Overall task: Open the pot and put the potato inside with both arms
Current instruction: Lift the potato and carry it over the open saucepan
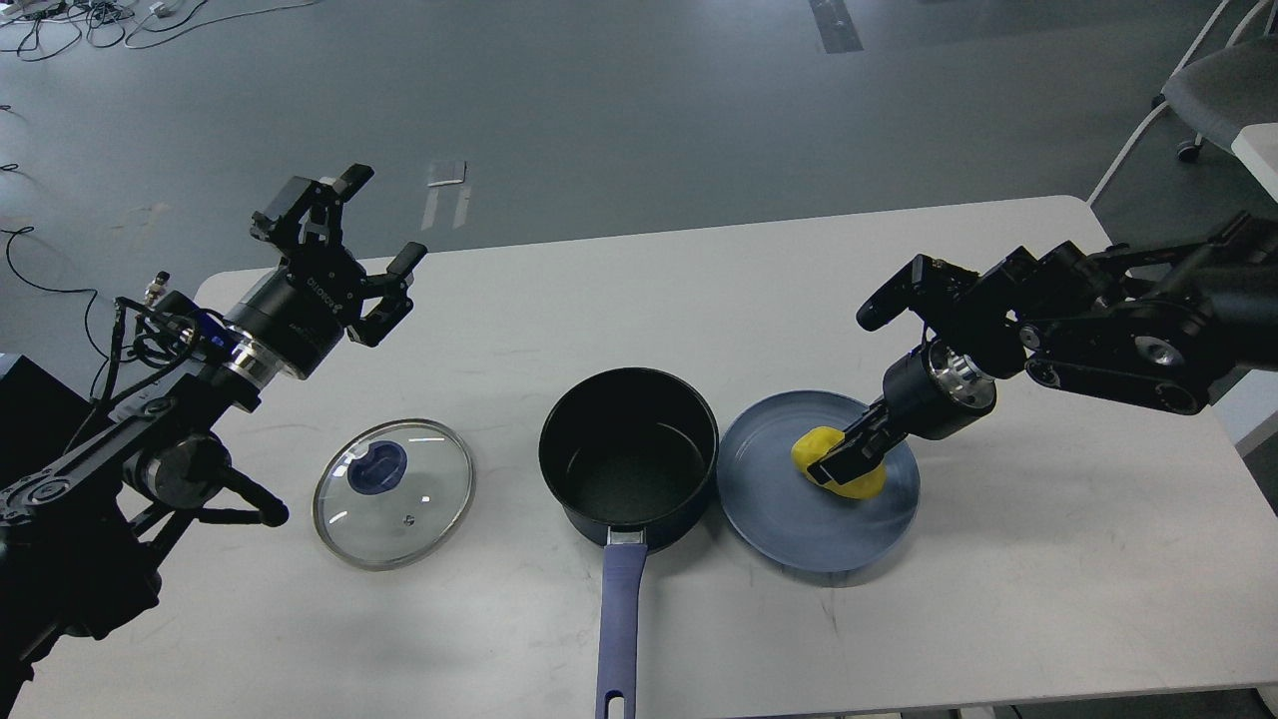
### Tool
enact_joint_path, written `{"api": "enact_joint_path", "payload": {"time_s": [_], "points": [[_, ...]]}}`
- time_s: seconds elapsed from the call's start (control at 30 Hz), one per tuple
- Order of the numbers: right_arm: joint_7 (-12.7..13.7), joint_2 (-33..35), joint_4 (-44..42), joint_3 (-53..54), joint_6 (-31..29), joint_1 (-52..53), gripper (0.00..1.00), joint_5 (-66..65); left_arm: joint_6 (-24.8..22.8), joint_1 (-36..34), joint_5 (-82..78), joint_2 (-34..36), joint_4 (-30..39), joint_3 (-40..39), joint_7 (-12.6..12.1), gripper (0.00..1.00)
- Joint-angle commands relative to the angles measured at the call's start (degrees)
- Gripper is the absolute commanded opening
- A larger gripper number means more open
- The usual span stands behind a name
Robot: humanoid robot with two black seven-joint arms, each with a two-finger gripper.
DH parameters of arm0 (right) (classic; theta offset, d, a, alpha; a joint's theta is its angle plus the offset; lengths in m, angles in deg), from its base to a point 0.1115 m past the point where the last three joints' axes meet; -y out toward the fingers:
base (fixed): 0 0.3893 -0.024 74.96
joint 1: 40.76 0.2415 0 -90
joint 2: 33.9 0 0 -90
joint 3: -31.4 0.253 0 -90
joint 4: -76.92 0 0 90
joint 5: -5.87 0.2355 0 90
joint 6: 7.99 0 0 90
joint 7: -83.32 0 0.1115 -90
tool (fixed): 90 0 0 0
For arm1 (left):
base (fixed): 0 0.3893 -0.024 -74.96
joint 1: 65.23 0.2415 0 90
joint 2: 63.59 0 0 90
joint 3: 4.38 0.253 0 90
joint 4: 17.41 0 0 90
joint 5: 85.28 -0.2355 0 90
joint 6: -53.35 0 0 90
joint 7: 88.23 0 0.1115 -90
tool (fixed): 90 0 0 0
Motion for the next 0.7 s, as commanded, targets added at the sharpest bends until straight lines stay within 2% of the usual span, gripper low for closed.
{"api": "enact_joint_path", "payload": {"time_s": [0.0, 0.2, 0.67], "points": [[0.0, 0.1, 0.0, -0.1, 0.0, 1.0, 0.23, 0.0, 0.1, 0.1, 0.0, 0.0, 0.0, -0.4, 0.0, 0.98], [0.0, -0.2, 0.7, 0.8, 0.0, 7.7, 0.25, 0.6, 0.0, 0.1, 0.0, 0.1, 0.1, -0.4, 0.0, 0.98], [0.0, -11.7, 0.5, 1.4, 0.0, 13.9, 0.29, 7.7, 0.0, 0.1, 0.1, 0.3, 0.2, -0.7, 0.0, 0.98]]}}
